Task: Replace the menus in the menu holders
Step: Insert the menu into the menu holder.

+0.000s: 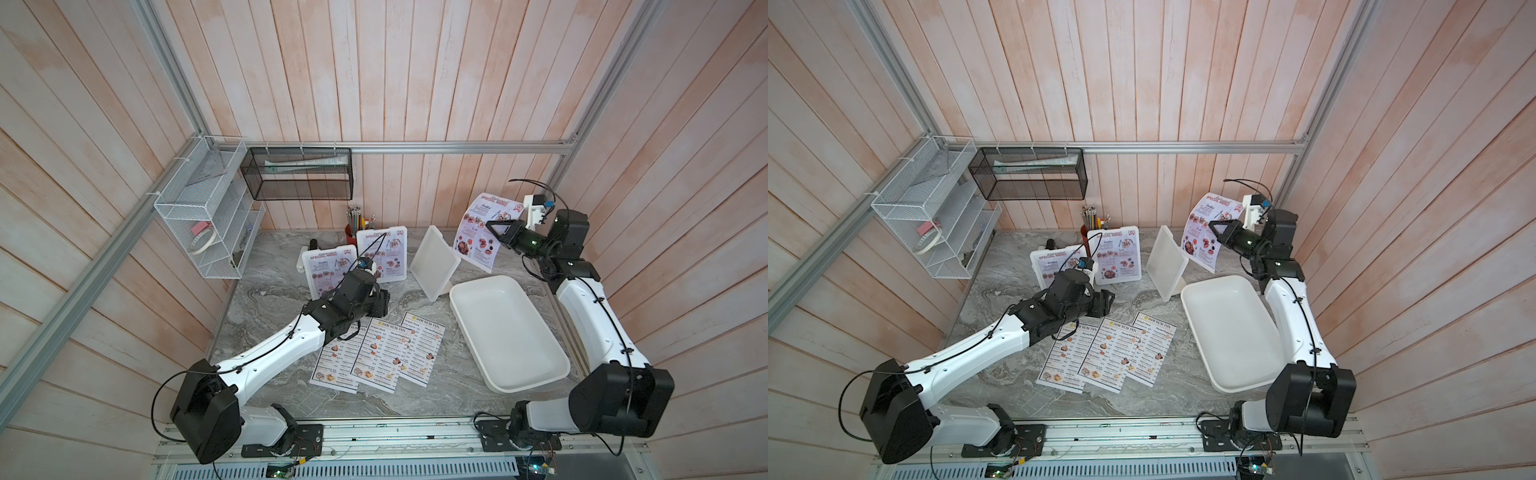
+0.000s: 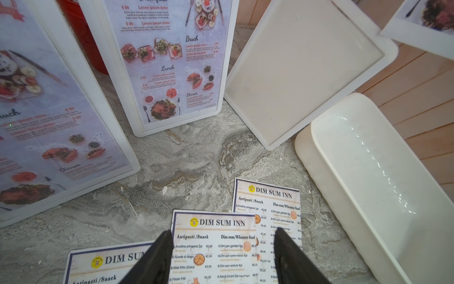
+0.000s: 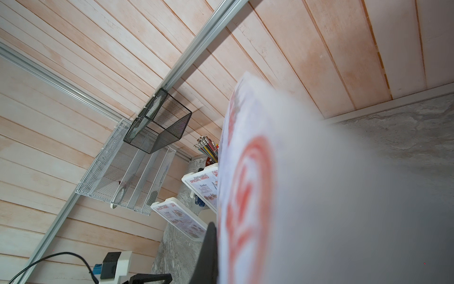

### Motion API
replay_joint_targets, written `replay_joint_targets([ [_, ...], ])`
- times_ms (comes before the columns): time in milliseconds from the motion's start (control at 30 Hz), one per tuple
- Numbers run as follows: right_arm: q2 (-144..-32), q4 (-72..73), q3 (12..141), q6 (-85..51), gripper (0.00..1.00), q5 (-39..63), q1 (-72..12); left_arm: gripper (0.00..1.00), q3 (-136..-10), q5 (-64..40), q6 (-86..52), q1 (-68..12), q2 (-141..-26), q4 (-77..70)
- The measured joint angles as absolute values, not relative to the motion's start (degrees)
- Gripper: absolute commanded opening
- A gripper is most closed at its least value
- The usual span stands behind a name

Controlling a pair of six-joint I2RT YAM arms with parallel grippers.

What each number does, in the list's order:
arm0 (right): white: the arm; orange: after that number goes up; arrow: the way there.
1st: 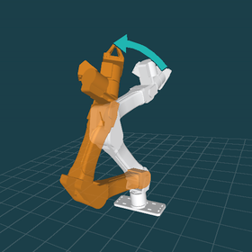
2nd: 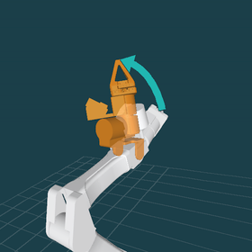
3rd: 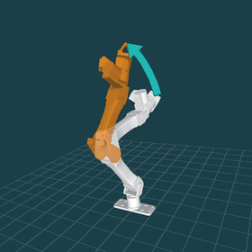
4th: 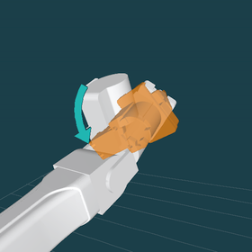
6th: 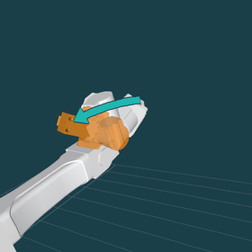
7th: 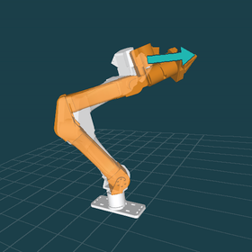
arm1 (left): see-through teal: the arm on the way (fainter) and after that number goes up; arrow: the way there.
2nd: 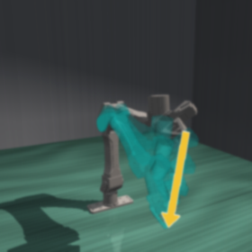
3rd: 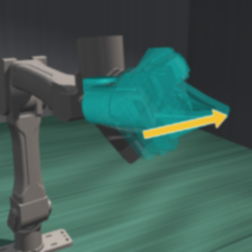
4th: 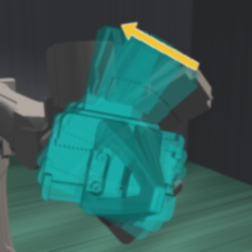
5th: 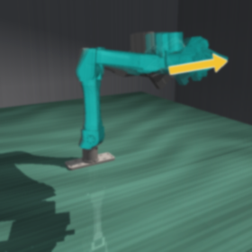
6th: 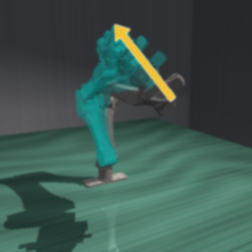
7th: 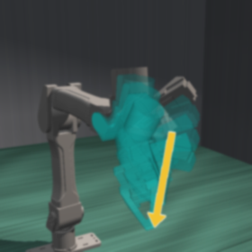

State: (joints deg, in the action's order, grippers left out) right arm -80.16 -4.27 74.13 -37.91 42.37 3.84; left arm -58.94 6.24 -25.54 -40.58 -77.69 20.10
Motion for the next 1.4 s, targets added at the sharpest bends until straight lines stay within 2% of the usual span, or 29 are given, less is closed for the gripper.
replay_joint_targets([
  [1400,-81.3,-3.0,75.9,-37.7,0.00,42.3,3.8,0.67,-58.9,6.3,-25.8,-40.7,-77.5,20.1],
])
